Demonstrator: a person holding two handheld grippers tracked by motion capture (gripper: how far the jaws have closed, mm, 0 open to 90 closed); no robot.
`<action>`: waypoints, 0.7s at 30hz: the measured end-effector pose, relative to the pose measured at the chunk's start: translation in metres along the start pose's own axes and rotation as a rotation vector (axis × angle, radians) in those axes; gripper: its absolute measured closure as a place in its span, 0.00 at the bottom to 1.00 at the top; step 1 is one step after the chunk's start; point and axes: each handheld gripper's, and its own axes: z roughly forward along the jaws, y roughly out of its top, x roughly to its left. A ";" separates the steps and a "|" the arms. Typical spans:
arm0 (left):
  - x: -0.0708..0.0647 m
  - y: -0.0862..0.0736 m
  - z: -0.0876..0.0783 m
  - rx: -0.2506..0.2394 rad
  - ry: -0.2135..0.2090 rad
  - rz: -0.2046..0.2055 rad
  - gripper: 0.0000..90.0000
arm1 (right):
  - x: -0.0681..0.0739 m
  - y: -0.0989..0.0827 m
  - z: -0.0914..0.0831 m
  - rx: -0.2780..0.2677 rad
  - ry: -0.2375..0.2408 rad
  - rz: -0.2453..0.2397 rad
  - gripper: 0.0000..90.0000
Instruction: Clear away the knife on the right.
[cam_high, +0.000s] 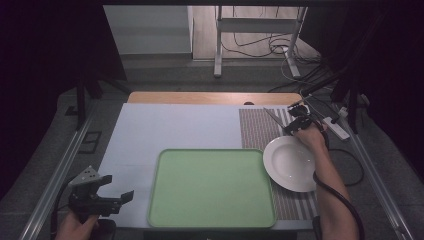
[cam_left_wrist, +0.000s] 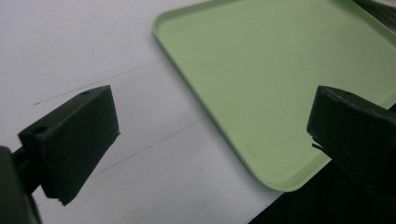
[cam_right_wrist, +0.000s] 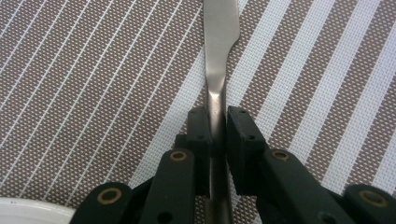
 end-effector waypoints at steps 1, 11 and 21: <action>0.000 0.000 0.000 -0.001 0.000 -0.001 0.02 | 0.000 0.000 0.000 0.000 0.000 0.000 0.90; 0.000 0.000 0.000 -0.004 0.000 -0.002 0.02 | -0.009 -0.003 -0.011 -0.003 -0.013 -0.033 0.90; 0.000 0.000 0.000 -0.005 0.001 -0.002 0.02 | -0.025 -0.011 -0.031 -0.031 -0.022 0.016 0.90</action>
